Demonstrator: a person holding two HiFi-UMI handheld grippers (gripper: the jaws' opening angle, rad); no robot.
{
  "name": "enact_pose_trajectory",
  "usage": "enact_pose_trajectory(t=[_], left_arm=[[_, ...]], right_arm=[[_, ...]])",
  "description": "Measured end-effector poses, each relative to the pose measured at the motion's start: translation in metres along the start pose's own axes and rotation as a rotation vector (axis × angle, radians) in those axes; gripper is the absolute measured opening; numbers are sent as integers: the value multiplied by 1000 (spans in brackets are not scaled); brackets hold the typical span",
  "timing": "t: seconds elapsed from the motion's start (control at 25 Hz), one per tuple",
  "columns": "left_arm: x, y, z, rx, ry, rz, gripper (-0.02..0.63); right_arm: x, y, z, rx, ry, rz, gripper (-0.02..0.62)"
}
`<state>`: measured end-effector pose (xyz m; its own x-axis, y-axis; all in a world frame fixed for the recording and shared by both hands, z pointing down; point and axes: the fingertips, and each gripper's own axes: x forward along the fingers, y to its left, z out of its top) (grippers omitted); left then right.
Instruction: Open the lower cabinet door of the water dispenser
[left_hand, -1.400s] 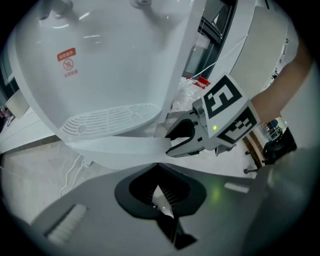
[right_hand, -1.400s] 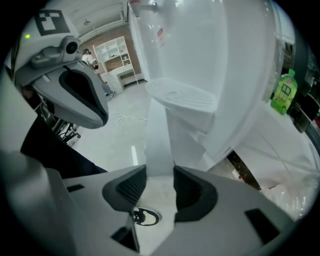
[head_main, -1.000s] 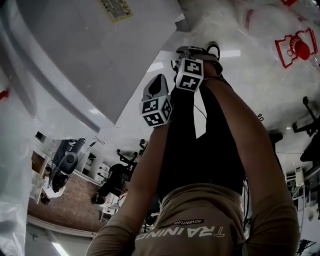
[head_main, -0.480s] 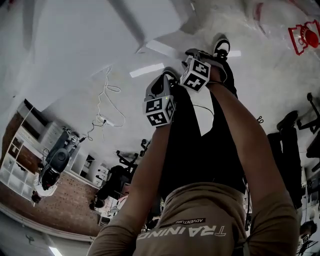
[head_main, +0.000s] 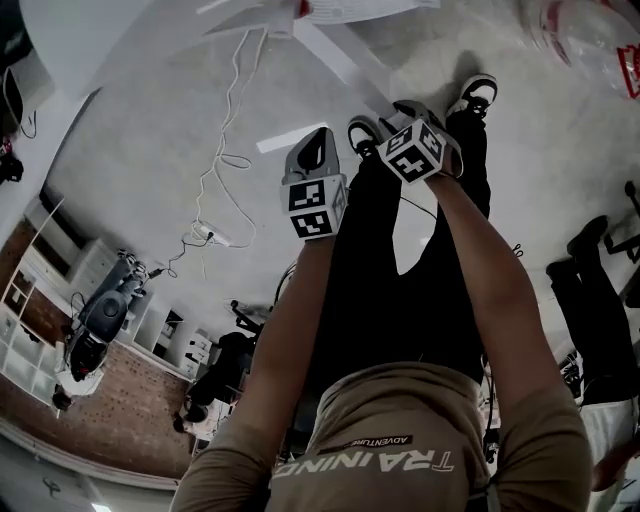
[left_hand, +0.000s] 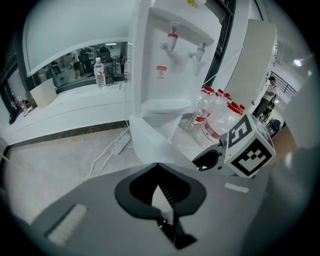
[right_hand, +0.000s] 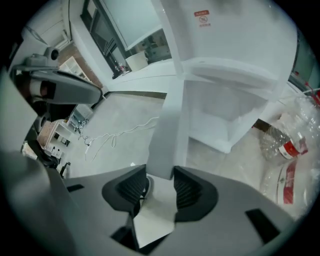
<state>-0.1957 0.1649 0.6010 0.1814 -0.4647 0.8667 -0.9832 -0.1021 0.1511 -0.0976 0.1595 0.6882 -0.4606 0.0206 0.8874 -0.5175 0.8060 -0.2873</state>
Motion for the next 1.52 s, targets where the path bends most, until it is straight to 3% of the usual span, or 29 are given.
enact_pose_trajectory(t=[0.32, 0.72, 1.0, 1.12, 1.4, 1.52], left_arm=[[-31, 52, -66, 14, 57, 10, 0], [-54, 68, -118, -246, 41, 96, 0], [-73, 122, -147, -355, 7, 182, 0], [-86, 144, -158, -396, -15, 233, 0], [-111, 163, -207, -525, -21, 309, 2], [-114, 157, -230, -572, -2, 314, 0]], right_arm=[[20, 50, 15, 141, -10, -28, 167], [43, 89, 35, 224, 80, 37, 175], [72, 122, 68, 349, 77, 37, 184], [83, 135, 83, 272, 104, 50, 183], [110, 161, 124, -38, 78, 98, 143], [117, 167, 136, -81, 83, 124, 143]])
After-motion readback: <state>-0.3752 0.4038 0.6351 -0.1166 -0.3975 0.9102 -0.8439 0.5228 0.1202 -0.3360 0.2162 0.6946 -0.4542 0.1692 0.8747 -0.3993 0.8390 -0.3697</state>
